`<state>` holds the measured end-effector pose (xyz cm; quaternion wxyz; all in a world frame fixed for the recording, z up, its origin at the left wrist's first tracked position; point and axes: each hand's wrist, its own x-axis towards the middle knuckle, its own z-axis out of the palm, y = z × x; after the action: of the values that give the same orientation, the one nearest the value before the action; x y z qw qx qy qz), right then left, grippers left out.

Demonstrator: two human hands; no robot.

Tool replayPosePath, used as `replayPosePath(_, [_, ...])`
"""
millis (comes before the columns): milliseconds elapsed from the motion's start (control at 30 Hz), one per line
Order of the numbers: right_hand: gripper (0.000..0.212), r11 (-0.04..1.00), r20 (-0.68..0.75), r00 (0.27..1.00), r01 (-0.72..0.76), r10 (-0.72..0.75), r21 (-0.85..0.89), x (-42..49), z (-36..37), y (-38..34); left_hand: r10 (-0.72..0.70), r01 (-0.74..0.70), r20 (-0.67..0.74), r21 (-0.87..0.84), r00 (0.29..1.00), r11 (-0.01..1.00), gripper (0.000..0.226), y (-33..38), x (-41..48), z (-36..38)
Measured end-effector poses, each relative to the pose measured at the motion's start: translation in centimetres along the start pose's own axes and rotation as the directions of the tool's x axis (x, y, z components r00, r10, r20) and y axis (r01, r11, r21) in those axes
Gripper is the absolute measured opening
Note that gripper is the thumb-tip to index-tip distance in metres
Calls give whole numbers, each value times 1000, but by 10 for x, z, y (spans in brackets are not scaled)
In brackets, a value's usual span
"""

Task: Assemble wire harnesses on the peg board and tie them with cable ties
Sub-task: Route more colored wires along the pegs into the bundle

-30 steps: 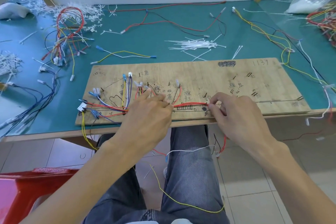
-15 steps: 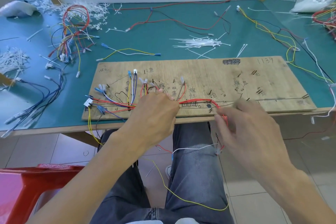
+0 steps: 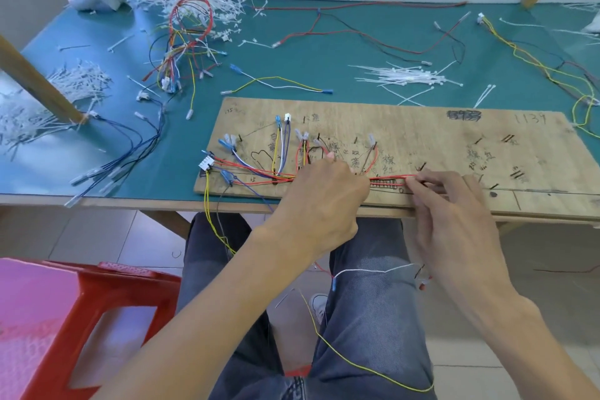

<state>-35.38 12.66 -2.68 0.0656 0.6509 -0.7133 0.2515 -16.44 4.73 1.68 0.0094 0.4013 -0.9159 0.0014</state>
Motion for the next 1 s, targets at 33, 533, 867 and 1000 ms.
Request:
replayPosePath(33, [28, 1000, -16, 1000, -2, 3, 5, -3, 1, -1, -2, 2, 2, -10, 1000, 1000, 24, 0, -1, -1])
replayPosePath(533, [14, 813, 227, 961, -258, 159, 522, -60, 5, -98, 17, -20, -39, -81, 999, 997, 17, 0, -6, -14])
replayPosePath(867, [27, 604, 599, 797, -514, 74, 609, -37, 41, -138, 29, -31, -25, -102, 999, 994, 35, -5, -7, -17])
replayPosePath(1000, [29, 314, 645, 759, -634, 82, 707, -33, 42, -136, 31, -34, -32, -105, 999, 994, 32, -4, -6, -17])
